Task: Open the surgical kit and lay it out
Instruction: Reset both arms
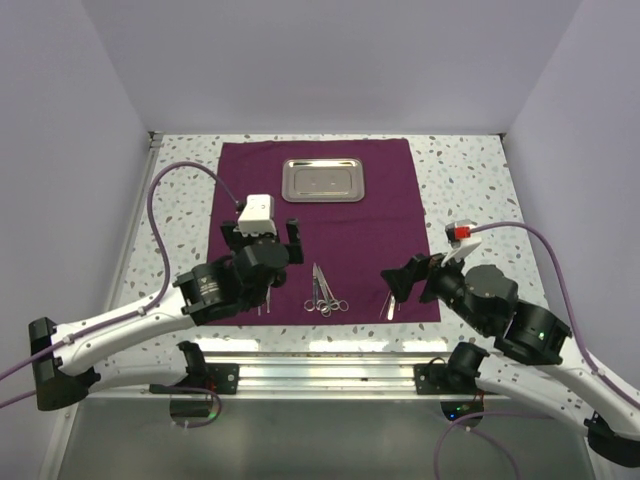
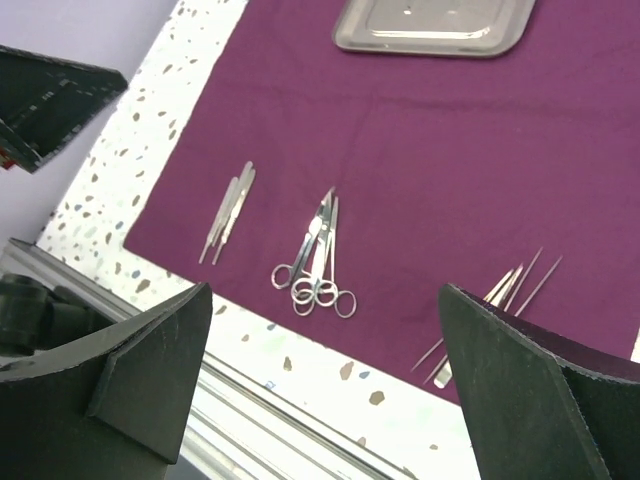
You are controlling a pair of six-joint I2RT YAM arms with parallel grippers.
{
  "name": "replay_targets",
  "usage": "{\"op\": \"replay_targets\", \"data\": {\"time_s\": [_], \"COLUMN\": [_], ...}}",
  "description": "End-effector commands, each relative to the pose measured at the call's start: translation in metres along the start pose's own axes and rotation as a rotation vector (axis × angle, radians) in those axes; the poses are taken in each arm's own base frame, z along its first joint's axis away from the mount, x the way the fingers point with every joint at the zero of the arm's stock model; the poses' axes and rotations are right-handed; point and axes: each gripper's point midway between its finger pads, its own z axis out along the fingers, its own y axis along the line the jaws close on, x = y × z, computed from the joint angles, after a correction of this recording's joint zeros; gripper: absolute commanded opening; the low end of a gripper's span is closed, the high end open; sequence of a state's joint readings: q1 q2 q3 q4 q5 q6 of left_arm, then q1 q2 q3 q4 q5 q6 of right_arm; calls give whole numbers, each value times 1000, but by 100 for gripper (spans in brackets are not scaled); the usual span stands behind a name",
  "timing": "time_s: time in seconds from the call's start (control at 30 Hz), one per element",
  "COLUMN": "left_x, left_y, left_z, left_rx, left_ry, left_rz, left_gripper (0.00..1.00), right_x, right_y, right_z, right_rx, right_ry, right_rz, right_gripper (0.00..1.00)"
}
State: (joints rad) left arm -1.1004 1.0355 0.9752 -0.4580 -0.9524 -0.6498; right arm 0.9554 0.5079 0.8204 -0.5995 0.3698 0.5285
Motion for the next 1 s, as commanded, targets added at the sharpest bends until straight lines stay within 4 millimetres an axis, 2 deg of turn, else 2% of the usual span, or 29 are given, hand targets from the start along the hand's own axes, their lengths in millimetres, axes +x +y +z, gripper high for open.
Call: {"op": "replay_targets", "data": {"time_s": [0.0, 0.27, 0.67, 0.97], "left_x": [-20, -16, -16, -16], "left_y": [12, 19, 25, 29], "left_z": [2, 6, 8, 8], "left_rx": [-26, -70, -110, -127], "left_ry": [-77, -81, -94, -100], "left_rz": [25, 41, 43, 44], "left_gripper": [100, 100, 100, 100], "right_x": [11, 2, -10, -10], "right_y": [-4, 5, 6, 10], "right_z": [0, -1, -8, -6], "right_rx": [9, -54, -66, -97], "right_ry": [41, -9, -52, -65], "right_rz": [-25, -68, -70, -80], "right_gripper": [98, 98, 98, 96]}}
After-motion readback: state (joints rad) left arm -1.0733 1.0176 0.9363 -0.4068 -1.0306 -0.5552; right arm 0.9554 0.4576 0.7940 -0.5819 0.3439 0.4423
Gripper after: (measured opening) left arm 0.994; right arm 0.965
